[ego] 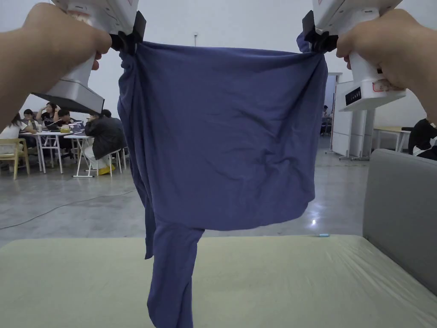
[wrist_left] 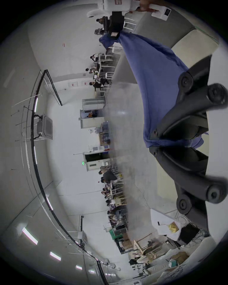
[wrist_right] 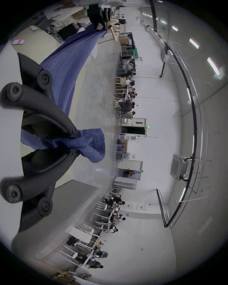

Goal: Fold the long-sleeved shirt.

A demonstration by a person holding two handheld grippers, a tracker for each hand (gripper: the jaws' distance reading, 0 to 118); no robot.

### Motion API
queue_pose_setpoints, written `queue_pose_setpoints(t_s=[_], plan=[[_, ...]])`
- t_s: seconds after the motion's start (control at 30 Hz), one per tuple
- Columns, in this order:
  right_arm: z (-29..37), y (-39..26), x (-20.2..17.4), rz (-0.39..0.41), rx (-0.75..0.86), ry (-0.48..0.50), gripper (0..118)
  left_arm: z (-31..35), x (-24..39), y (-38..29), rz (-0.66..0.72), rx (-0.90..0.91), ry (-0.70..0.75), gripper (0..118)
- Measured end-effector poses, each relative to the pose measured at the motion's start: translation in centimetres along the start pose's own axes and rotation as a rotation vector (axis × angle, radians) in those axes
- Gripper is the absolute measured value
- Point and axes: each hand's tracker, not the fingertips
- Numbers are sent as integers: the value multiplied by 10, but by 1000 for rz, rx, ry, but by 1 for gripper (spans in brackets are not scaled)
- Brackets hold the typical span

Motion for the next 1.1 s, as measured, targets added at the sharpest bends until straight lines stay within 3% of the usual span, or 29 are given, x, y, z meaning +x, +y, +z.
queue_pose_setpoints(t_s=[0.17, 0.3, 0.47, 0.6, 0.7, 0.9, 1.1], plan=[[-16, -10, -1, 17, -1, -1, 13, -22, -1, -7, -8, -4, -5, 3], [-43, -58, 5, -10, -73, 27, 13, -50, 5, -55, -30, -71, -44, 3], [-73, -193, 7, 42, -202, 105, 13, -80, 31, -180, -75, -233, -77, 3], [-85, -334, 11, -47, -350, 149, 13, -87, 62, -309, -123, -389, -144, 3], [-69, -435, 13, -147, -445, 190, 13, -61, 82, -400, -129, -476, -153, 3], [-3, -587, 24, -276, -595, 195, 13, 0, 88, -542, 14, -650, -230, 3], [82, -665, 16, -240, -689, 206, 13, 80, 92, -619, 61, -760, -255, 3]])
